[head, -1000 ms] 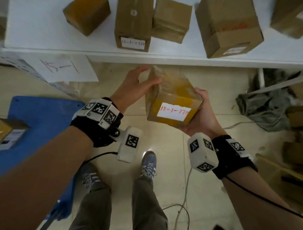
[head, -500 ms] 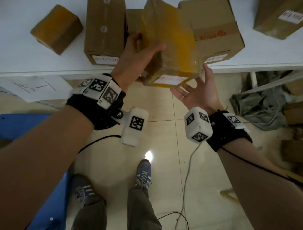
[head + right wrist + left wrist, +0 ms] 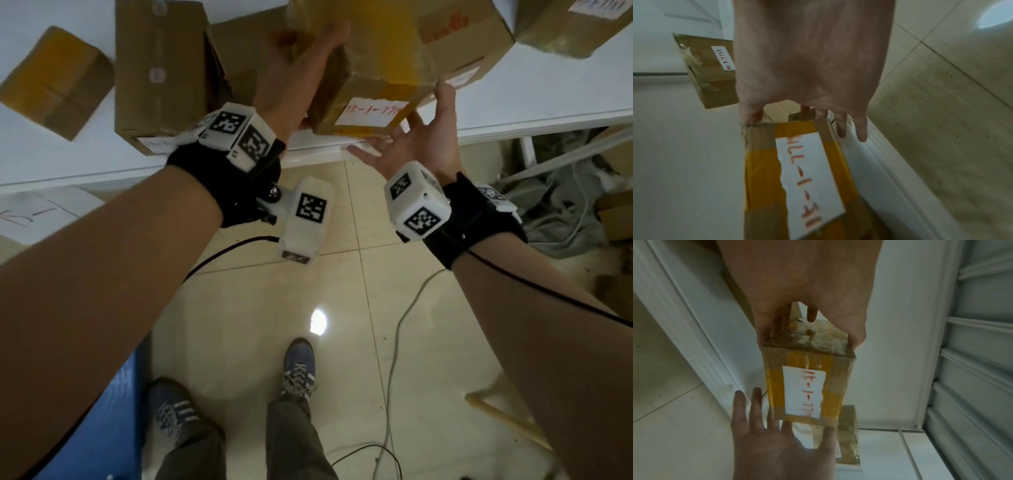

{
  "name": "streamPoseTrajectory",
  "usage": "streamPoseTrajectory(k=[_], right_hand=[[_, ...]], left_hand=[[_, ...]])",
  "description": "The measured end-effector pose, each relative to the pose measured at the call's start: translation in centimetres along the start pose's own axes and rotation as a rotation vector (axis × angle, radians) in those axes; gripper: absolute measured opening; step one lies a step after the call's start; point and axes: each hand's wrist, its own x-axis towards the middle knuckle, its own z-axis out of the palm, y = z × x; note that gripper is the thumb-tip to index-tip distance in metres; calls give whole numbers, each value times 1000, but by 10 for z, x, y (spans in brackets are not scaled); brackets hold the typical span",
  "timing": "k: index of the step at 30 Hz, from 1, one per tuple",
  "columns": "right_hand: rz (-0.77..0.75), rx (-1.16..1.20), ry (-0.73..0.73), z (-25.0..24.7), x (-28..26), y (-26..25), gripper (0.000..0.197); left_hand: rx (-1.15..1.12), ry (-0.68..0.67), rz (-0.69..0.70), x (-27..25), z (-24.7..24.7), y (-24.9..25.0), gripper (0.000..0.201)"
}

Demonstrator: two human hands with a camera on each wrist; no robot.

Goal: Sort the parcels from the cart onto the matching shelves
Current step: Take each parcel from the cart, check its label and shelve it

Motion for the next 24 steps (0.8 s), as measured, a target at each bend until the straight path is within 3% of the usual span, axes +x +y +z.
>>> streamPoseTrajectory(k=[3,6,11,15,24], right_hand=[[48,-44,3,-16,-7,2,77],[22,-11,36,-24,-15,1,75],[-44,11,138,-19,-15,3,50],[-96,11,143,-9,-14,8,47],[-175,17,168,-8,-22,31,47]], left_hand=[[55,6,10,14,12,-10,111],[237,-15,78,15,16,-17,94],[629,97,359,26,-2,-31,66],[890,62,304,36,-17,-37,59],[1242,66,312,31,-40,-44,56]])
